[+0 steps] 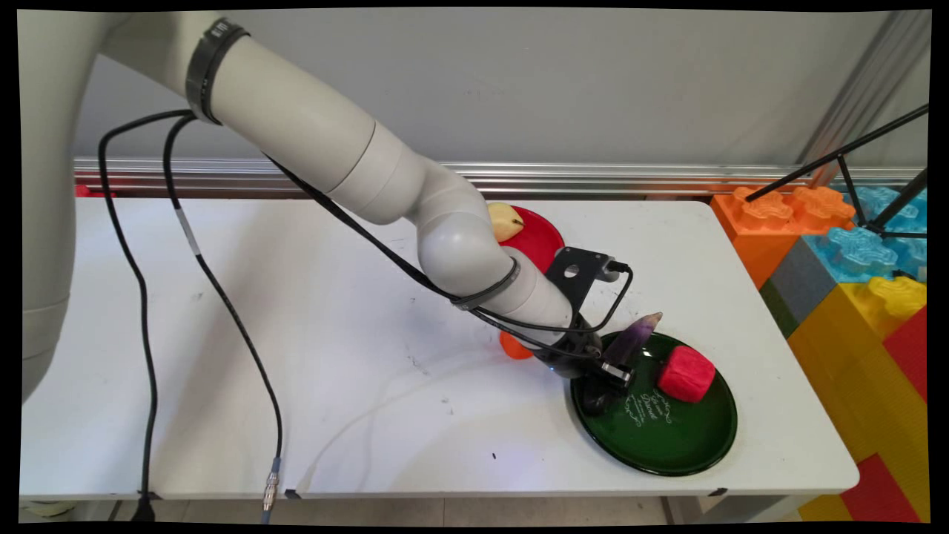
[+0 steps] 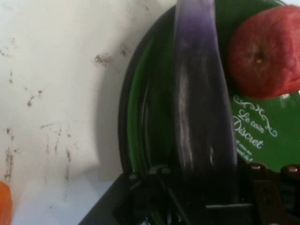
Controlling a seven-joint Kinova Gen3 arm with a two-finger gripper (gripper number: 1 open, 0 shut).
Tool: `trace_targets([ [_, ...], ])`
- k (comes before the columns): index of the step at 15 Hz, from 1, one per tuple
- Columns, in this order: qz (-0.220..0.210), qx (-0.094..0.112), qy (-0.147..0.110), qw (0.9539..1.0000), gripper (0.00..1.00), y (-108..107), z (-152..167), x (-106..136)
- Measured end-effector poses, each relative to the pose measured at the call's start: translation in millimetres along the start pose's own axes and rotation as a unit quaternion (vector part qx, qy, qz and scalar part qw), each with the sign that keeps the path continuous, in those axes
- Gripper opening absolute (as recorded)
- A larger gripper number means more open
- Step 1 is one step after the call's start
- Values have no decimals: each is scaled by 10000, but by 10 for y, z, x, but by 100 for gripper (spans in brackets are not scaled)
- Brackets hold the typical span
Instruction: Place the picked object on the table
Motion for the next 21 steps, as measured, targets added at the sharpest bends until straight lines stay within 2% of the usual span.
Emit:
trace_targets([
  [10, 58, 21, -2, 10000, 0, -52, -81, -19],
  [21, 164, 118, 156, 9997, 0, -93, -275, 96],
])
